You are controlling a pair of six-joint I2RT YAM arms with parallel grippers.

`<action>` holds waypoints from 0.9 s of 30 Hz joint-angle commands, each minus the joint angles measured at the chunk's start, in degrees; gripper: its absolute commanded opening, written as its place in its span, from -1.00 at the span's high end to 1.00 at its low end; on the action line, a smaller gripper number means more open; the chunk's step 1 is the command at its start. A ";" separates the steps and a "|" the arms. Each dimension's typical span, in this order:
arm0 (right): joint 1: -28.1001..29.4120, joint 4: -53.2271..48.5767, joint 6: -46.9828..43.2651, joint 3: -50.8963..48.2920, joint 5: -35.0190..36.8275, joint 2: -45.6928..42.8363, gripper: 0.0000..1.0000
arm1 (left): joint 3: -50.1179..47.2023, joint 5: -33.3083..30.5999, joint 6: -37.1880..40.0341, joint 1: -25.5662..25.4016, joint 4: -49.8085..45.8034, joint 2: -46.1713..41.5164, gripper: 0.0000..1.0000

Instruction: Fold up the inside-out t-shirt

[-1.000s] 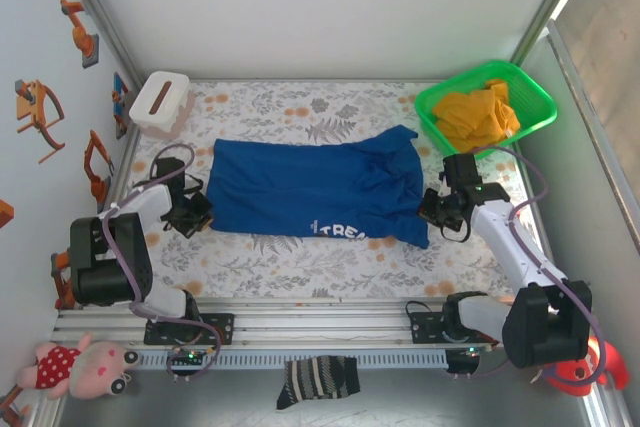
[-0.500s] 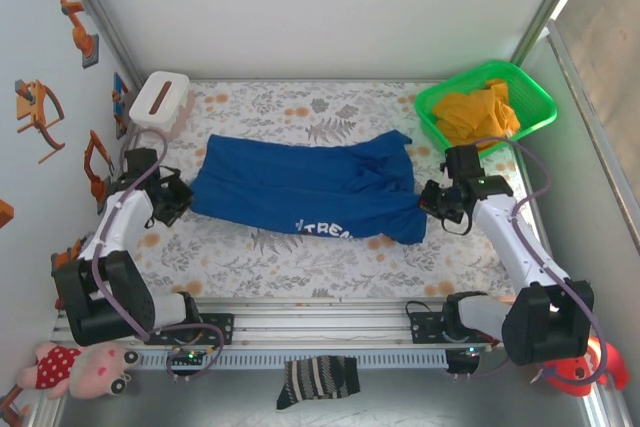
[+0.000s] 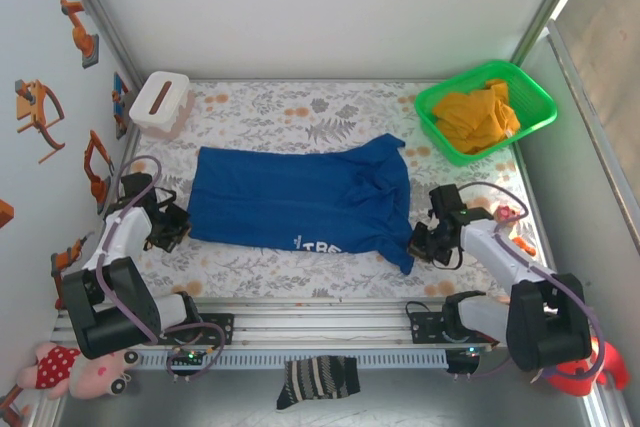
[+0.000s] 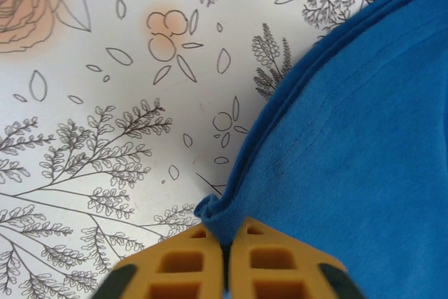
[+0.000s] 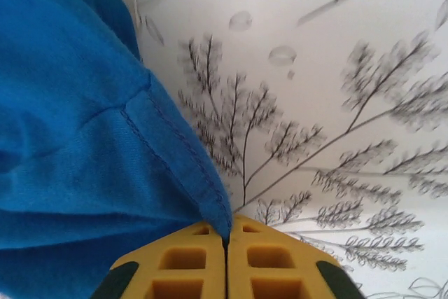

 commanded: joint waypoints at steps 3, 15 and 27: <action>2.12 -4.08 -0.57 8.64 4.33 -0.65 0.58 | 5.48 -2.85 1.92 0.28 -5.12 -0.51 -0.11; 4.58 -0.04 -12.46 32.21 5.34 16.96 0.42 | 16.69 3.46 4.40 -3.06 -4.19 6.46 -0.41; 13.46 -4.29 -20.20 51.92 13.50 40.46 0.33 | 7.56 1.95 0.36 -10.71 1.94 7.73 -0.43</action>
